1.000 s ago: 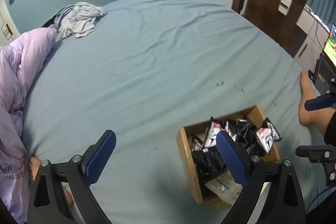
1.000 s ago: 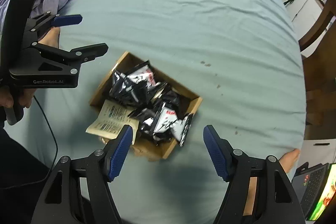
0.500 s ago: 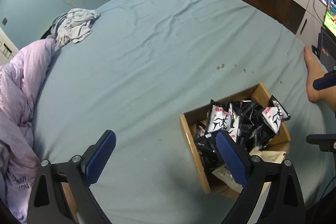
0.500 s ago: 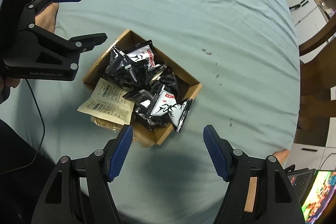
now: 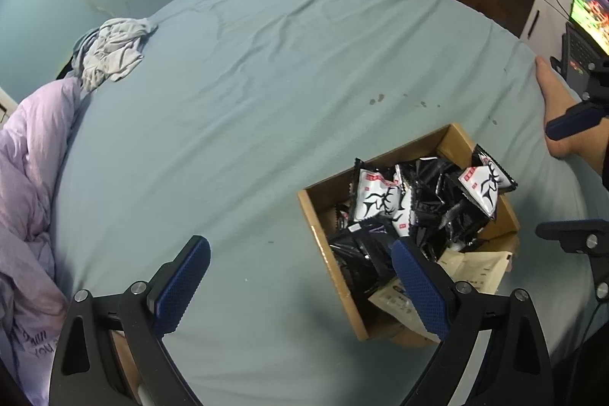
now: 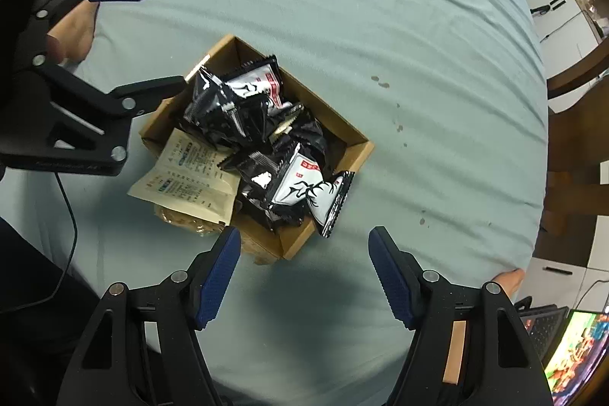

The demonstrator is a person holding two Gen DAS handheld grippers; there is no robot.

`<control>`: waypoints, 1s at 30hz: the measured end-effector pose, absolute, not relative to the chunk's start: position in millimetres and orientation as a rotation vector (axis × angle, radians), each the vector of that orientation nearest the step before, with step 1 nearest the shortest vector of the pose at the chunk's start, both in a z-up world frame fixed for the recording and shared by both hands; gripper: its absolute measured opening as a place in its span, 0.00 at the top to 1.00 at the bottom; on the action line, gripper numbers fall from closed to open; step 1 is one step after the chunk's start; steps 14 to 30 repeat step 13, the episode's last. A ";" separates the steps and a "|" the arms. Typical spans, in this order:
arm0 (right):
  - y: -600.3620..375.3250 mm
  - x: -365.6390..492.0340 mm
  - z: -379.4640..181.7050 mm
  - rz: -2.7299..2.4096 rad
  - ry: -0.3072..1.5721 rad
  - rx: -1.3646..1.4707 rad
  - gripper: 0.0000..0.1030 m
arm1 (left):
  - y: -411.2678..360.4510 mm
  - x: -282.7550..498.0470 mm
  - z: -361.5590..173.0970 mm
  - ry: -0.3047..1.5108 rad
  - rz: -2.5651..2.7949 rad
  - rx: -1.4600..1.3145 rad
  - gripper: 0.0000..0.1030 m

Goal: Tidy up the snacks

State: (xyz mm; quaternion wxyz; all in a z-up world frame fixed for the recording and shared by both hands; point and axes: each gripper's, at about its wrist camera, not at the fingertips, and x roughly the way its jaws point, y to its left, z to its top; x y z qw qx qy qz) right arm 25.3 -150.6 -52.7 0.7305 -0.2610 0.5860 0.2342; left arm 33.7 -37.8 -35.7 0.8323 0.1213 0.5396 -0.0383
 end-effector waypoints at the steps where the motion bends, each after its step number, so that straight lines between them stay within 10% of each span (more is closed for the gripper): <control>1: -151.2 27.1 -55.3 0.508 1.299 -0.575 0.33 | -38.6 33.3 -35.9 1.145 -0.085 0.258 0.05; 30: -160.7 42.6 -67.6 0.437 1.354 -0.538 0.33 | -39.2 33.1 -35.2 1.135 -0.091 0.262 0.05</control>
